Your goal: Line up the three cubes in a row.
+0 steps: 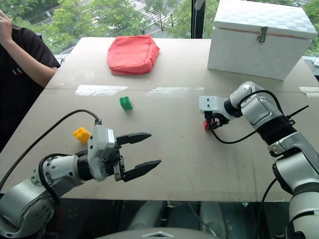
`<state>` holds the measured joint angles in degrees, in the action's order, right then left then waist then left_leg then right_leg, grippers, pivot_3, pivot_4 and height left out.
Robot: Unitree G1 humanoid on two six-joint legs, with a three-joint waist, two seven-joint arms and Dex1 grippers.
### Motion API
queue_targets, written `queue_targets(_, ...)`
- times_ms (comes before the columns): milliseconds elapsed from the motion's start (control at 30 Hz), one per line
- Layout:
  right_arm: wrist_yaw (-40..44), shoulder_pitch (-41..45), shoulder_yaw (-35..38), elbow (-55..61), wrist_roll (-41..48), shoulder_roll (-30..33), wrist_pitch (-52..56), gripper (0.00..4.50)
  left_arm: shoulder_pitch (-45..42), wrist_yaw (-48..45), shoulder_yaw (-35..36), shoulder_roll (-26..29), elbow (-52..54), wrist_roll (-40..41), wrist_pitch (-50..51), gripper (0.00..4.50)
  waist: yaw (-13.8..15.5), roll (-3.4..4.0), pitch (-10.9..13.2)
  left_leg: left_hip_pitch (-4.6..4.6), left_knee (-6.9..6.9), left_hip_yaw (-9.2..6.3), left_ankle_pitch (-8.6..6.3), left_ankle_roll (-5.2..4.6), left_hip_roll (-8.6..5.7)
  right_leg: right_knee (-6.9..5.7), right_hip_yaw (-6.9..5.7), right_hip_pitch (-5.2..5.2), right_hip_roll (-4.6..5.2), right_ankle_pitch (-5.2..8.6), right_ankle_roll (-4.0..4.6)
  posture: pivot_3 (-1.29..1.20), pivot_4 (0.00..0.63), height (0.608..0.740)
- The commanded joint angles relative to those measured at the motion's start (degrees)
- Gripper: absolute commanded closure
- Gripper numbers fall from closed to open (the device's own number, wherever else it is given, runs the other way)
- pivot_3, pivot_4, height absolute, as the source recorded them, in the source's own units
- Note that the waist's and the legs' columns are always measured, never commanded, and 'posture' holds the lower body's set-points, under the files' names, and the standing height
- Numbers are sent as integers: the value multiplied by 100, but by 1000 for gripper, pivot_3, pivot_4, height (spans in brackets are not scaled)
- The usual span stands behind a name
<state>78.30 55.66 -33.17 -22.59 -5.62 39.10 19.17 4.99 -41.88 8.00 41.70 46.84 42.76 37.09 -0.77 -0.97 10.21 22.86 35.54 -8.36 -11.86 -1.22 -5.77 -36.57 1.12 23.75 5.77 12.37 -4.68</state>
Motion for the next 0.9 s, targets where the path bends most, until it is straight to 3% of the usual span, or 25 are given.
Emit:
queue_targets(33, 81, 196, 184, -75, -88, -100, -160, 3144, -91, 108, 102, 88, 217, 173, 36, 0, -3, 0, 0, -1, 0, 0, -3, -6, 0, -1, 0, 0, -1, 0, 0, 0, 150, 740)
queue_targets(100, 96, 204, 208, -144, -116, -144, -215, 2106, -111, 127, 107, 112, 197, 199, 46, 0, -5, 0, 0, -5, 0, 0, -7, -12, 2, -4, 1, -1, -4, -1, 1, 0, 150, 740)
queue_targets(233, 94, 159, 287, -98, -131, -148, -336, 672, -38, 98, 159, 161, 129, 186, 22, 0, -1, 0, 0, -5, 1, 0, -7, -11, 4, -6, 2, 0, -7, -2, 3, 0, 150, 740)
queue_targets(600, 192, -675, 1590, 1776, 958, 422, 354, 672, 486, 367, 859, -96, -506, 137, -137, 0, 52, 1, 1, -3, -6, -2, -12, -8, 7, -3, 1, 3, -5, -1, 4, 0, 150, 740)
queue_targets(700, -98, -1409, 2575, 2966, 1902, 390, 781, 672, 68, 825, 1020, -133, -1108, -130, -30, 0, 92, 2, 1, -1, -1, -3, -12, -9, 7, -3, -1, 2, -3, -1, 3, 0, 150, 740)
queue_targets(800, -837, -2202, 3464, 4100, 2714, -50, 913, 672, -574, 1381, 985, -163, -1678, -450, 141, 0, 138, 1, 1, -2, 0, -4, -12, -9, 10, -9, -1, 3, -5, -1, 3, 0, 150, 740)
queue_targets(900, -1638, -2808, 3878, 4946, 3124, -376, 1389, 672, -1323, 2166, 950, -336, -2283, -684, 603, 0, 149, 0, -1, -3, 4, -2, -12, -9, 10, -12, 4, 3, -9, -2, 1, 0, 150, 740)
